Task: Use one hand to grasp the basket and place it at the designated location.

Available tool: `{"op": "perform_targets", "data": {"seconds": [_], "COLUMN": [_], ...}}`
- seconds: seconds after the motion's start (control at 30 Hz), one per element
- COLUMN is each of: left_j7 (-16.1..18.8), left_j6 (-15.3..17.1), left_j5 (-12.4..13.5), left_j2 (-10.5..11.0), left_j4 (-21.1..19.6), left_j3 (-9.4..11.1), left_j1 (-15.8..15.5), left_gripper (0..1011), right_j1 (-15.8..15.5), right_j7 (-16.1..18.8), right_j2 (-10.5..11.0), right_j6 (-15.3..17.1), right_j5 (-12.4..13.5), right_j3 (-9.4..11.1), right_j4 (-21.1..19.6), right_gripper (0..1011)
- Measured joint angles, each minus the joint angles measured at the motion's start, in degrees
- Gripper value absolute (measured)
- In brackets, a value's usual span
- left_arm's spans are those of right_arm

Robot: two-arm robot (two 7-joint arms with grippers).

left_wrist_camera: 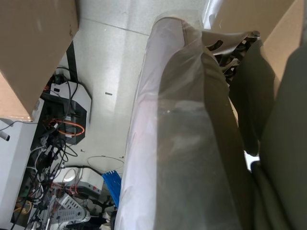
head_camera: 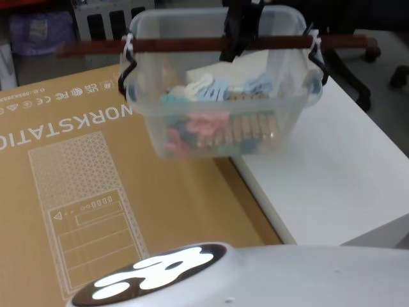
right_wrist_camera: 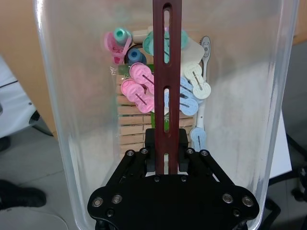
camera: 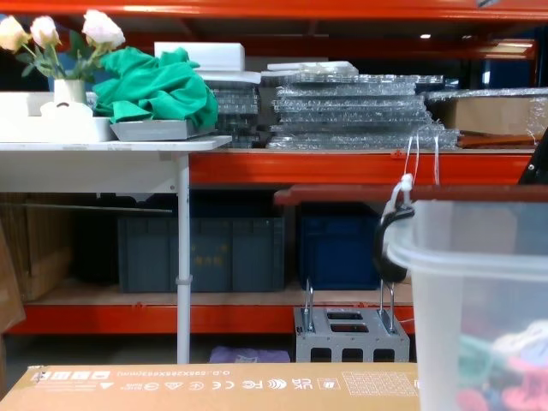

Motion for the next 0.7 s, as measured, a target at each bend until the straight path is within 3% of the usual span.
{"op": "perform_targets", "data": {"seconds": [0.07,0.13,0.2,0.47,0.7], "left_j7": [0.0,0.0,0.0,0.0,0.0], "left_j6": [0.0,0.0,0.0,0.0,0.0], "left_j5": [0.0,0.0,0.01,0.0,0.01], "left_j2": [0.0,0.0,0.0,0.0,0.01], "left_j4": [0.0,0.0,0.0,0.0,0.01], "left_j3": [0.0,0.0,0.0,0.0,0.0], "left_j1": [-0.01,0.0,0.0,0.0,0.0], "left_gripper": [0,0,0,0,0], "right_j1": [-0.15,-0.08,-0.02,-0.01,-0.31], "right_j7": [0.5,2.51,3.31,4.07,2.99], "right_j2": [-0.15,-0.91,-1.16,-1.88,-2.87], "right_j6": [-1.22,-3.32,-4.08,-5.41,-5.67], "right_j5": [1.45,5.57,7.03,8.66,8.51], "right_j3": [-0.61,-1.8,-2.47,-4.39,-5.61], "right_j4": [-0.69,-0.66,-0.82,-2.54,-4.17], "right_gripper": [238,238,237,238,237]}}
